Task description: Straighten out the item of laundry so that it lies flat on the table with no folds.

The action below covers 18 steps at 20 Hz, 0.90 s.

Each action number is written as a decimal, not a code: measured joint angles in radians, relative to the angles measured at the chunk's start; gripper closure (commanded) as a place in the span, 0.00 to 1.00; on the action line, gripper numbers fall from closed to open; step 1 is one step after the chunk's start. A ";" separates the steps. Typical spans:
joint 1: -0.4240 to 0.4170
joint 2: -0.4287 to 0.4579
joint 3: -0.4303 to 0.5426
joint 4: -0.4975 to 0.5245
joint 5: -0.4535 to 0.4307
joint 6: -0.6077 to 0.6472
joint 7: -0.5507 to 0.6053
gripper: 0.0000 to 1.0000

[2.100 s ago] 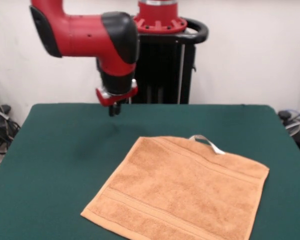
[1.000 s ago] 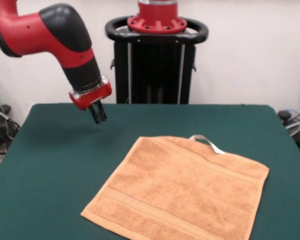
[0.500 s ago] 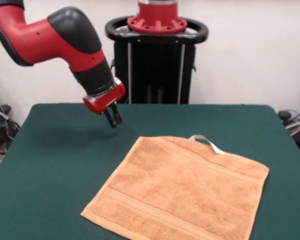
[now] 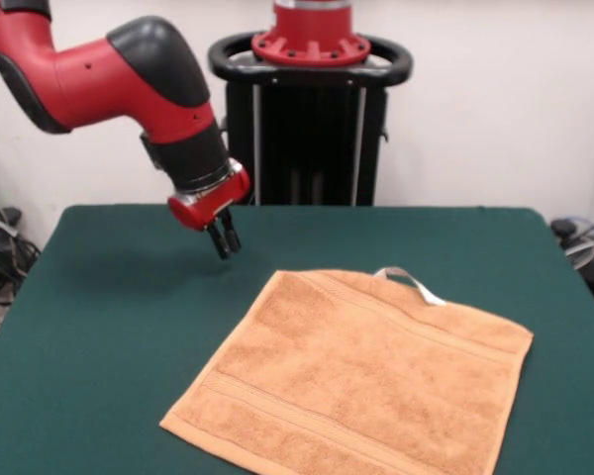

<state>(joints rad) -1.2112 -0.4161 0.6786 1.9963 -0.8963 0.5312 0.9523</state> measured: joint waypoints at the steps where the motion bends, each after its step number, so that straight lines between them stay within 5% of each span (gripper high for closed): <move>1: 0.003 0.000 0.000 0.000 -0.007 -0.003 0.000 1.00; 18: 0.002 0.043 0.000 0.000 -0.032 -0.101 0.000 1.00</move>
<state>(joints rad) -1.2090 -0.3733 0.6789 1.9958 -0.9281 0.4306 0.9521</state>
